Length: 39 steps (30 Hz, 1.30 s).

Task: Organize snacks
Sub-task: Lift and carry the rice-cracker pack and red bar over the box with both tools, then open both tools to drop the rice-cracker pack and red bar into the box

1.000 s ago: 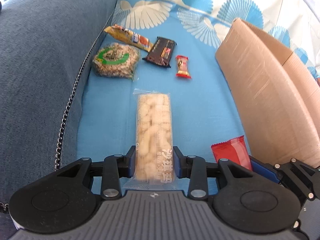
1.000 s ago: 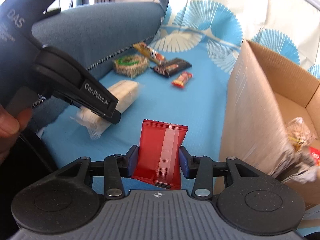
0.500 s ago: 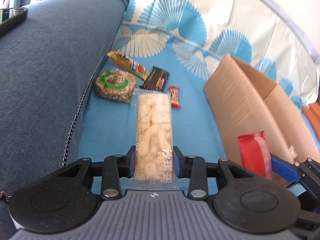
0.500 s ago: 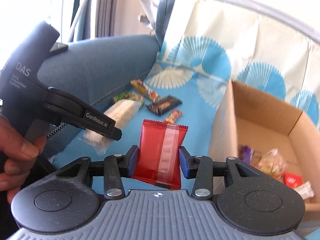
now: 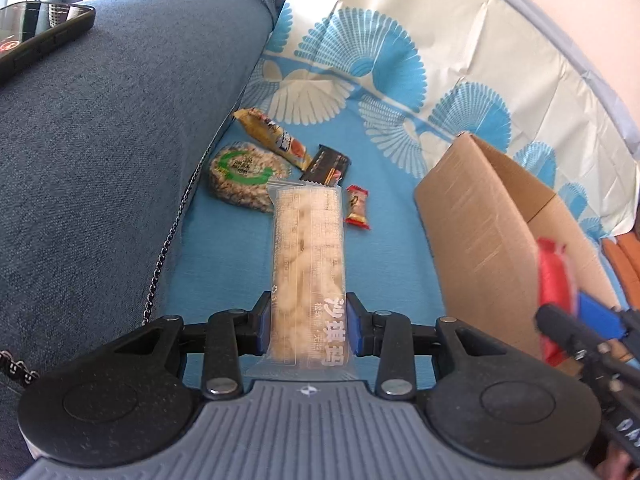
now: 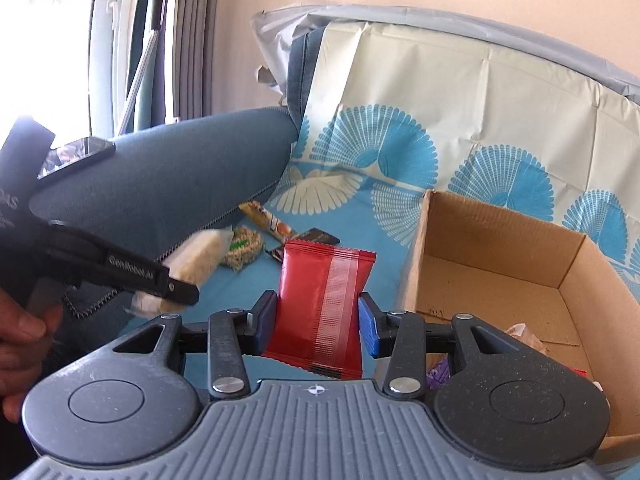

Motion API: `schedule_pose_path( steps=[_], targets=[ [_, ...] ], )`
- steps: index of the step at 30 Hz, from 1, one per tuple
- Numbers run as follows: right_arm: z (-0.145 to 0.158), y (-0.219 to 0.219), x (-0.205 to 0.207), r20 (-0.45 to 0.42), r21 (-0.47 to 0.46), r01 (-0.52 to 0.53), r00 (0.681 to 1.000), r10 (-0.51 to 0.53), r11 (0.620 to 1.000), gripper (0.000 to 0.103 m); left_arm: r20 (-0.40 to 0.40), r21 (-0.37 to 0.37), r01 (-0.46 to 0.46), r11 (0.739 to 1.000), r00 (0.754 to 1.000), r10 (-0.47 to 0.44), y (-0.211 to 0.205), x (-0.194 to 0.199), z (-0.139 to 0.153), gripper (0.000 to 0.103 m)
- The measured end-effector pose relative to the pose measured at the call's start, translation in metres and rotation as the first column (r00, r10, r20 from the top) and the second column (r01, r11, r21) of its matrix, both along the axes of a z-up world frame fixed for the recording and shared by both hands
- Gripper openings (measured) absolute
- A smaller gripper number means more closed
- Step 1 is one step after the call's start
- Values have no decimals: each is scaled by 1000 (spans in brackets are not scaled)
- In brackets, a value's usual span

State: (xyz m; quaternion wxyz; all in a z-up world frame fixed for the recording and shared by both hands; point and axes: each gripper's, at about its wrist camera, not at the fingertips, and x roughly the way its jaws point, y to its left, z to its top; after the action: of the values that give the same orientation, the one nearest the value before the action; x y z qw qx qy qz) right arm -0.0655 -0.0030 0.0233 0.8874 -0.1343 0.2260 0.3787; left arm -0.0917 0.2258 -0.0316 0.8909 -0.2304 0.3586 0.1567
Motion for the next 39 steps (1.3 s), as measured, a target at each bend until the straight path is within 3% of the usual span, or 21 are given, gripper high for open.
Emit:
schedule_pose_path(
  steps=[7,14,21,30,34,37,39],
  targets=[
    [11,-18,8,22,55,-9,1000,8,998,45,-70,44,-20,999,997,23,-6,12,-5,40],
    [19,-47,31,-18,122,47,999,-46,991,45,-135,115,3,993,991,13,-20,22,-9,40],
    [29,-65,36,76,127,74,993,-85,989,45,-138,86,-44,995,989,55,-19,18,-7,40],
    [39,-79,55,51,166,152,985,-163,974,45,-107,49,-93,994,989,98,-33,28,19,40],
    [42,-93,70,13,189,267,962,-274,945,45,-64,77,-81,994,994,86,-47,53,44,40],
    [43,-107,80,-5,206,375,924,-382,904,45,-15,134,-64,989,998,67,-68,77,69,40],
    [44,-117,87,-21,224,440,894,-447,870,45,32,129,-44,991,999,41,-84,94,84,40]
  ],
)
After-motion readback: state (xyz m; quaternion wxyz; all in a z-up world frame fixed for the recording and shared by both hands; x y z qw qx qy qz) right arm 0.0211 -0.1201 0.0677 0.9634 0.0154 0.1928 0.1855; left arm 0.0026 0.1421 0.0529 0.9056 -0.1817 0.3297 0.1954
